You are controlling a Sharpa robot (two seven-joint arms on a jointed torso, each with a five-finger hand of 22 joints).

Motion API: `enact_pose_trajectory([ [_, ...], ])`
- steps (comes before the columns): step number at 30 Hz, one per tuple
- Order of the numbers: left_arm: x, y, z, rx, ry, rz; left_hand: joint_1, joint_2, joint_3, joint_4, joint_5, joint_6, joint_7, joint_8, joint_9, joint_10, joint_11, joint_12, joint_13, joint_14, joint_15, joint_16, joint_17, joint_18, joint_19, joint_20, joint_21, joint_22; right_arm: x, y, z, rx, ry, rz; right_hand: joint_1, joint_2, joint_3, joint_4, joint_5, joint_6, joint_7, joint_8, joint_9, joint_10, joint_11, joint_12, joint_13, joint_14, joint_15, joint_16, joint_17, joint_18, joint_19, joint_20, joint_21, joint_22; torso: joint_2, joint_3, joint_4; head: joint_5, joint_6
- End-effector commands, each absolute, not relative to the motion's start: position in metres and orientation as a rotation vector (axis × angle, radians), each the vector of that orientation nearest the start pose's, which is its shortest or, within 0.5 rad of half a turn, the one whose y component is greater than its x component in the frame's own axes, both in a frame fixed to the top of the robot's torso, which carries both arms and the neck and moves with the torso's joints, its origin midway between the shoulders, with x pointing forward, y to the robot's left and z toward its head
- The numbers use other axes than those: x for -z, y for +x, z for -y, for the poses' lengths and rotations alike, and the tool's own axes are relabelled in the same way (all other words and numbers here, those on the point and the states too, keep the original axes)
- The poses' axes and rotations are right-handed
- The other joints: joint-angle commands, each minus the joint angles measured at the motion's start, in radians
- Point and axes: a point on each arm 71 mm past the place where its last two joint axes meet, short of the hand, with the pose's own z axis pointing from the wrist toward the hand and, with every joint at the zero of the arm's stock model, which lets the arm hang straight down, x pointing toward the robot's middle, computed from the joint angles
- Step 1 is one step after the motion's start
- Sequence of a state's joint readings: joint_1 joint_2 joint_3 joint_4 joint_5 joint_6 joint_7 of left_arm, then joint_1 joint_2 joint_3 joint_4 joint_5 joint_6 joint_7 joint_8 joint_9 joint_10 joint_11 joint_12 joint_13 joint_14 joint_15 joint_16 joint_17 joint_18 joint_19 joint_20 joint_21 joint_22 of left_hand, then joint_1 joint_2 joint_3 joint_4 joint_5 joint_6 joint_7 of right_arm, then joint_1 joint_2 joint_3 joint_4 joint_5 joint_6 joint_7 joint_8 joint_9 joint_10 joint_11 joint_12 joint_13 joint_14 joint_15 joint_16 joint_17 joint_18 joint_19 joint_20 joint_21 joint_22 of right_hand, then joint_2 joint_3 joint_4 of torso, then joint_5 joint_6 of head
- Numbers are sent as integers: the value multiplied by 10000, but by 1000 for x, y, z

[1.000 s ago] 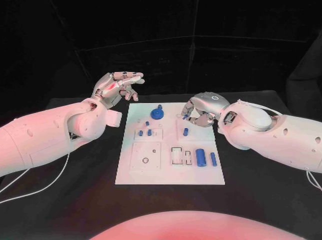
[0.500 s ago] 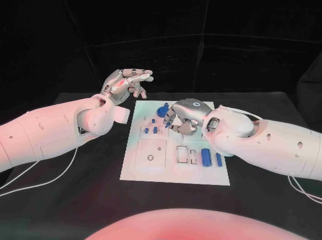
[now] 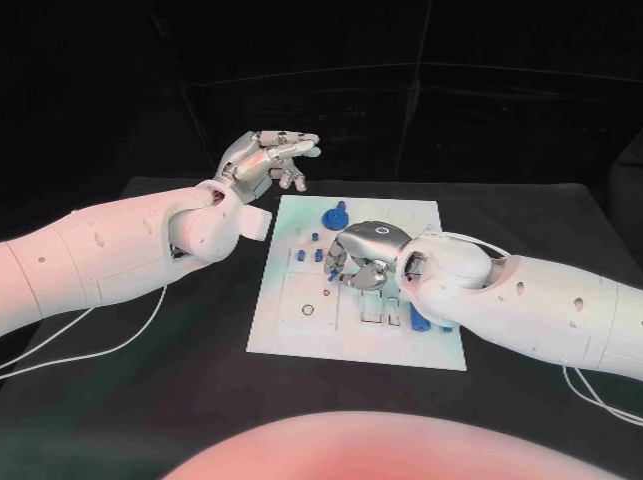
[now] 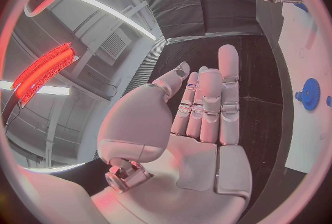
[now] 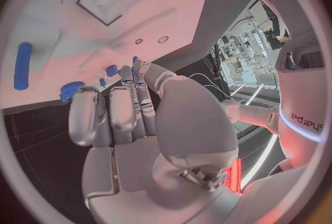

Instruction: Assemble the parts on the task board

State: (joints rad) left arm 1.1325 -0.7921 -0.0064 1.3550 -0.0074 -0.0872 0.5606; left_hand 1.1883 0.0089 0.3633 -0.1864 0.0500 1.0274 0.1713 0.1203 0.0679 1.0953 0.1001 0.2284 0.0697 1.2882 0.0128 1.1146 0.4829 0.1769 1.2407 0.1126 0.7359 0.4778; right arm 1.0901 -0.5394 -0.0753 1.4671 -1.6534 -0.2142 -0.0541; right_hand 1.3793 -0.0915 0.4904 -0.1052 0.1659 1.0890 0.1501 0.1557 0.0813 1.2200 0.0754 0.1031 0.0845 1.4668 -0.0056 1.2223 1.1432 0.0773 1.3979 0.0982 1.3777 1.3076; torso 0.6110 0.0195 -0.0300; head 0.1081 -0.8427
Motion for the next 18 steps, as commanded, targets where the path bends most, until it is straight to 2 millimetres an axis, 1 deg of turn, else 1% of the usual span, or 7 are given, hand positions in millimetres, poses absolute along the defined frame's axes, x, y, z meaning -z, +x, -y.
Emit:
enact_pose_trajectory([
  [1, 197, 507, -224, 17585, -10438, -13047, 94, -5, -10, -29, 47, -9, 47, 23, -9, -63, 20, 44, 5, -78, 2, -62, -7, 65, -55, -6, -31, -11, 249, 436, 49, -8535, -5934, -17559, -18, 96, 1, -44, 5, -11, 23, -61, -10, -23, 37, -44, -11, 374, -4, 29, -10, -136, 21, 14, 60, 354, -6, 4, -13, 88, -54],
  [4, 197, 507, -224, 17601, -10435, -13053, 94, -5, -10, -29, 47, -9, 47, 23, -9, -63, 20, 44, 5, -78, 2, -62, -7, 65, -55, -6, -31, -11, 252, 434, 46, -8491, -6085, -17535, -15, 104, 4, -45, 3, -23, 30, -74, -15, -39, 45, -65, -14, 371, 3, 36, -10, -135, 15, 20, 59, 352, -8, 4, -22, 127, -94],
  [8, 197, 507, -223, 17617, -10434, -13064, 94, -5, -10, -29, 47, -9, 47, 23, -9, -63, 20, 44, 5, -78, 2, -62, -7, 65, -55, -6, -31, -11, 256, 433, 43, -8395, -6197, -17460, -15, 104, 4, -45, 3, -23, 30, -74, -15, -39, 45, -65, -14, 371, 3, 36, -10, -135, 15, 20, 59, 352, -2, 5, -5, 147, -130],
  [10, 197, 507, -223, 17623, -10435, -13070, 94, -5, -10, -29, 47, -9, 47, 23, -9, -63, 20, 44, 5, -78, 2, -62, -7, 65, -55, -6, -31, -11, 257, 433, 42, -8347, -6227, -17419, -15, 104, 4, -45, 3, -23, 30, -74, -15, -39, 45, -65, -14, 371, 3, 36, -10, -135, 15, 20, 59, 352, -1, 0, 3, 152, -146],
  [13, 197, 507, -223, 17619, -10437, -13072, 117, -5, -33, -41, 43, -15, 56, 26, -9, -77, 26, 62, 3, -93, 6, -69, -43, 65, -50, -5, -51, -26, 258, 432, 41, -8297, -6253, -17373, -15, 104, 4, -45, 3, -23, 30, -74, -15, -39, 45, -65, -14, 371, 3, 36, -10, -135, 15, 20, 59, 352, -9, -7, -1, 169, -159],
  [18, 197, 507, -223, 17619, -10440, -13080, 117, -5, -33, -41, 43, -15, 56, 26, -9, -77, 26, 62, 3, -93, 6, -69, -43, 65, -50, -5, -51, -26, 260, 432, 40, -8231, -6328, -17328, -13, 109, 6, -46, 5, -24, 32, -77, -15, -41, 46, -70, -15, 370, 5, 35, -14, -135, 14, 22, 60, 353, -6, 1, -4, 198, -181],
])
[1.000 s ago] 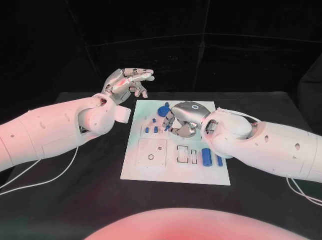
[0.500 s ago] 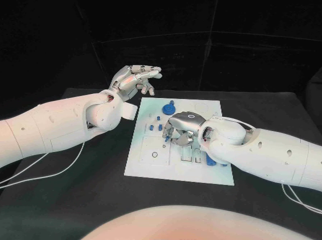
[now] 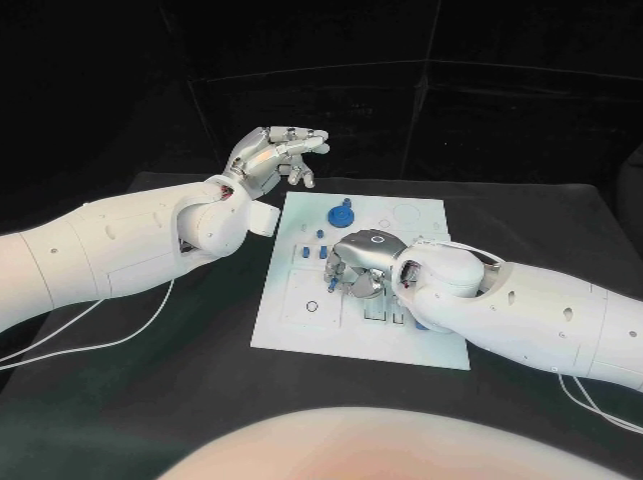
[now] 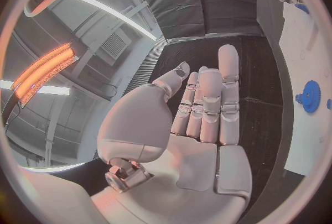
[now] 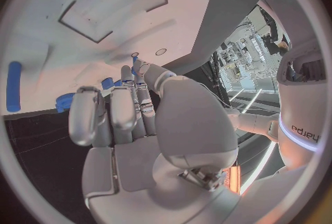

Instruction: Assemble the parts on the task board

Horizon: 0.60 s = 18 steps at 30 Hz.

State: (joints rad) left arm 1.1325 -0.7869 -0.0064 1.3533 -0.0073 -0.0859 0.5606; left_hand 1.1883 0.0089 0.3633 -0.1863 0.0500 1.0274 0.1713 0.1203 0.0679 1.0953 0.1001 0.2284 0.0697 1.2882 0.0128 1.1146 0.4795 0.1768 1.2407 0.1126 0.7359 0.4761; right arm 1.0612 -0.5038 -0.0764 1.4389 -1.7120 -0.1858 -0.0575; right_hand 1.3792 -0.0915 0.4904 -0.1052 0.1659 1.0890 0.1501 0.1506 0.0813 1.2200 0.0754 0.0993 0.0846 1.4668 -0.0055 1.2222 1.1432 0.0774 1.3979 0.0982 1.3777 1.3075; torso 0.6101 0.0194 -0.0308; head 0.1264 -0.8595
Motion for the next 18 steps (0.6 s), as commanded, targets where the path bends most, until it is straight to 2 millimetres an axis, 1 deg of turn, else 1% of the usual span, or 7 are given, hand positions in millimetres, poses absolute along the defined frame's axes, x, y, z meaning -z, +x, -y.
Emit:
enact_pose_trajectory([
  [1, 197, 507, -223, 17620, -10441, -13083, 117, -5, -33, -41, 43, -15, 56, 26, -9, -77, 26, 63, 4, -94, 6, -69, -9, 65, -50, -5, -51, -9, 260, 432, 40, -8220, -6347, -17341, -13, 109, 6, -46, 5, -25, 32, -26, -16, -41, 47, -33, -15, 370, 5, 36, -14, -135, 15, 22, 60, 354, 4, 2, 1, 21, -17],
  [8, 197, 507, -223, 17620, -10444, -13093, 117, -5, -33, -41, 43, -15, 56, 26, -9, -77, 26, 63, 4, -94, 6, -69, -9, 65, -50, -5, -51, -9, 262, 432, 40, -8100, -6419, -17491, -13, 109, 6, -46, 5, -25, 32, -26, -16, -41, 47, -33, -15, 370, 5, 36, -14, -135, 15, 22, 60, 354, 1, -1, -9, 28, -45],
  [18, 197, 507, -223, 17626, -10449, -13109, 117, -5, -33, -41, 43, -15, 56, 26, -9, -77, 26, 63, 4, -94, 6, -69, -9, 65, -50, -5, -51, -9, 265, 432, 38, -7898, -6562, -17679, -13, 116, 8, -45, 8, -25, 35, -30, -16, -43, 50, -40, -15, 369, 8, 40, -15, -132, 5, 25, 52, 344, 3, 0, 4, 37, -94],
])
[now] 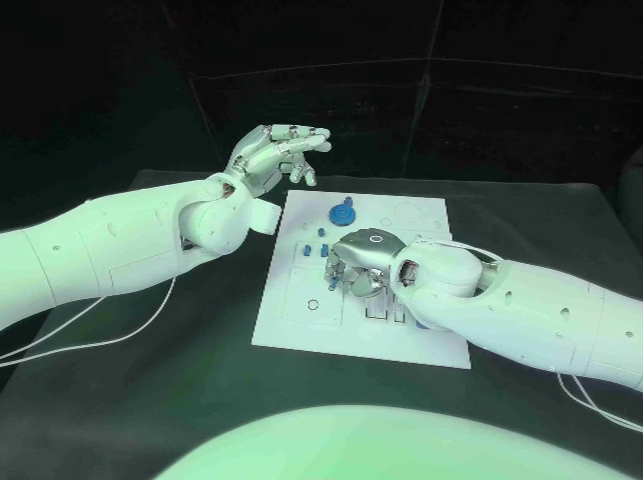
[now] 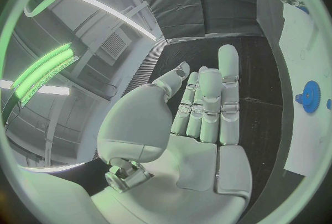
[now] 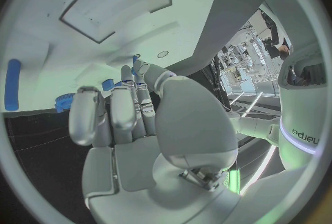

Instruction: Assemble the parts on the task board

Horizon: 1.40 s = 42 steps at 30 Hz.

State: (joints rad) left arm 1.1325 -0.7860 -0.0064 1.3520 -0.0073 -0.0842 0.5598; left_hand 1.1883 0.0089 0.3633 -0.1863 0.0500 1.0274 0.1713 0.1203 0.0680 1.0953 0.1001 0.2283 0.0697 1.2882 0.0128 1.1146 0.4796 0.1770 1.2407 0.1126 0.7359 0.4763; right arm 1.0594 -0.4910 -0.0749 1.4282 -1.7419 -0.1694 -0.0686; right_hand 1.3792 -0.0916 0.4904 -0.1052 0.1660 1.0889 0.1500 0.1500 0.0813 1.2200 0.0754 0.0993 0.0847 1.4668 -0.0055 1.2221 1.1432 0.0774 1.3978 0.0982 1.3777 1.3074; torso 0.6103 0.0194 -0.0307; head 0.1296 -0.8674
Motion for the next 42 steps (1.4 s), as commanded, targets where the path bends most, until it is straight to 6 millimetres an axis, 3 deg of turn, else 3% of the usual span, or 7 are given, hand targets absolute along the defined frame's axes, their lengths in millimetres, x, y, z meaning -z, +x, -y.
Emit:
enact_pose_trajectory([
  [1, 197, 507, -223, 17627, -10449, -13111, 117, -5, -33, -41, 43, -15, 56, 26, -9, -77, 26, 63, 4, -93, 6, -69, -10, 64, -50, -5, -51, -11, 265, 433, 37, -7856, -6585, -17705, -13, 117, 7, -46, 7, -24, 35, -24, -16, -43, 50, -40, -17, 369, 8, 41, -15, -132, 5, 25, 52, 344, 3, 1, 5, 6, -26],
  [28, 198, 508, -223, 17621, -10462, -13138, 117, -5, -33, -41, 43, -15, 56, 26, -9, -77, 26, 63, 4, -93, 6, -69, -10, 64, -50, -5, -51, -11, 267, 429, 33, -7914, -6677, -17625, -50, 115, -15, -31, 11, -27, 47, -44, -20, -54, 61, -82, -17, 359, 23, 44, -37, -130, -8, 41, 52, 342, -6, 1, -5, 34, -53],
  [33, 198, 508, -223, 17617, -10467, -13150, 117, -5, -33, -41, 43, -15, 56, 26, -9, -77, 26, 63, 4, -93, 6, -69, -10, 64, -50, -5, -51, -11, 268, 429, 32, -8003, -6643, -17719, -346, -121, -152, 73, 83, -566, 174, -401, -143, -524, 221, -356, -119, 295, 152, -62, -227, -74, -199, 138, -123, 135, -4, -4, -8, 27, -53],
  [42, 198, 508, -223, 17595, -10487, -13183, 134, 0, -48, -48, 44, -23, 60, 26, -9, -93, 30, 73, 1, -107, 9, -78, -41, 63, -47, -3, -66, -22, 267, 429, 32, -8169, -6474, -17682, -526, -293, -299, 162, 74, -1113, 112, -776, -161, -1028, 259, -363, -195, 244, 197, -116, -380, -18, -348, 213, -274, -37, -3, -6, -6, 12, -53],
])
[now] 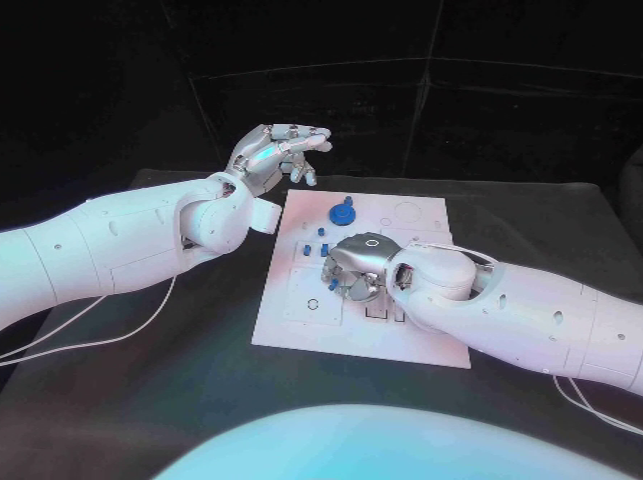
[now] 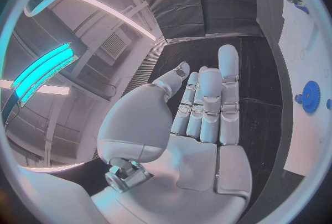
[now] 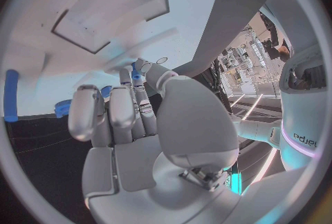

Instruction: Assemble the parts on the task board

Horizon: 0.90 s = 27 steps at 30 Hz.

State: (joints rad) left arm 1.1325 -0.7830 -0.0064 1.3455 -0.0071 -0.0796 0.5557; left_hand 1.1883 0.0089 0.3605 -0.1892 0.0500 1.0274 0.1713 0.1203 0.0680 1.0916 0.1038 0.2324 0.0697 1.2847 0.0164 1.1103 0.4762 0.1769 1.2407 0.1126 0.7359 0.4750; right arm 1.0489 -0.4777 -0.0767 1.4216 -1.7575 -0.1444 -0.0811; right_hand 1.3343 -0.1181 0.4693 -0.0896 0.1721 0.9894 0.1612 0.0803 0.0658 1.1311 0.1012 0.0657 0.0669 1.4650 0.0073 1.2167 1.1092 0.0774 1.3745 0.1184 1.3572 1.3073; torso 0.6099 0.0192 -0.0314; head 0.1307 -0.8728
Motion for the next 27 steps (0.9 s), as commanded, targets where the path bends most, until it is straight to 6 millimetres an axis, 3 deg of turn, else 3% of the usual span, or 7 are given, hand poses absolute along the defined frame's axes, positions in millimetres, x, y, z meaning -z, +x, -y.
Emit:
enact_pose_trajectory([
  [1, 198, 508, -223, 17596, -10488, -13187, 135, 0, -20, -20, 44, -23, 60, 26, -9, -56, -6, 33, 2, -72, -27, -35, -7, 64, -47, -3, -66, -9, 267, 429, 32, -8176, -6453, -17662, -81, -37, -105, 13, 8, -166, -3, -106, -1, -256, 12, -32, -26, 250, 79, -81, -77, -3, -157, 17, -114, -88, 2, -2, 3, 2, 2],
  [10, 199, 508, -224, 17585, -10503, -13216, 135, 0, -20, -20, 44, -23, 60, 26, -9, -56, -6, 33, 2, -72, -27, -35, -7, 64, -47, -3, -66, -9, 264, 430, 37, -8325, -6058, -17372, -47, 17, -131, 36, 115, -243, -3, -131, 23, -223, -6, 140, 18, 244, 67, -60, -112, 9, -181, 27, -151, -130, 5, 14, -10, 5, 2],
  [27, 199, 509, -224, 17586, -10514, -13245, 135, 0, -20, -20, 44, -23, 60, 26, -9, -56, -6, 33, 2, -72, -27, -35, -7, 64, -47, -3, -66, -9, 266, 430, 44, -8048, -6070, -17665, -71, 0, -190, 68, 116, -347, -28, -138, 28, -84, -61, 251, 38, 252, 29, -12, -100, -4, -133, -1, -110, -83, 2, 4, 3, -30, 2],
])
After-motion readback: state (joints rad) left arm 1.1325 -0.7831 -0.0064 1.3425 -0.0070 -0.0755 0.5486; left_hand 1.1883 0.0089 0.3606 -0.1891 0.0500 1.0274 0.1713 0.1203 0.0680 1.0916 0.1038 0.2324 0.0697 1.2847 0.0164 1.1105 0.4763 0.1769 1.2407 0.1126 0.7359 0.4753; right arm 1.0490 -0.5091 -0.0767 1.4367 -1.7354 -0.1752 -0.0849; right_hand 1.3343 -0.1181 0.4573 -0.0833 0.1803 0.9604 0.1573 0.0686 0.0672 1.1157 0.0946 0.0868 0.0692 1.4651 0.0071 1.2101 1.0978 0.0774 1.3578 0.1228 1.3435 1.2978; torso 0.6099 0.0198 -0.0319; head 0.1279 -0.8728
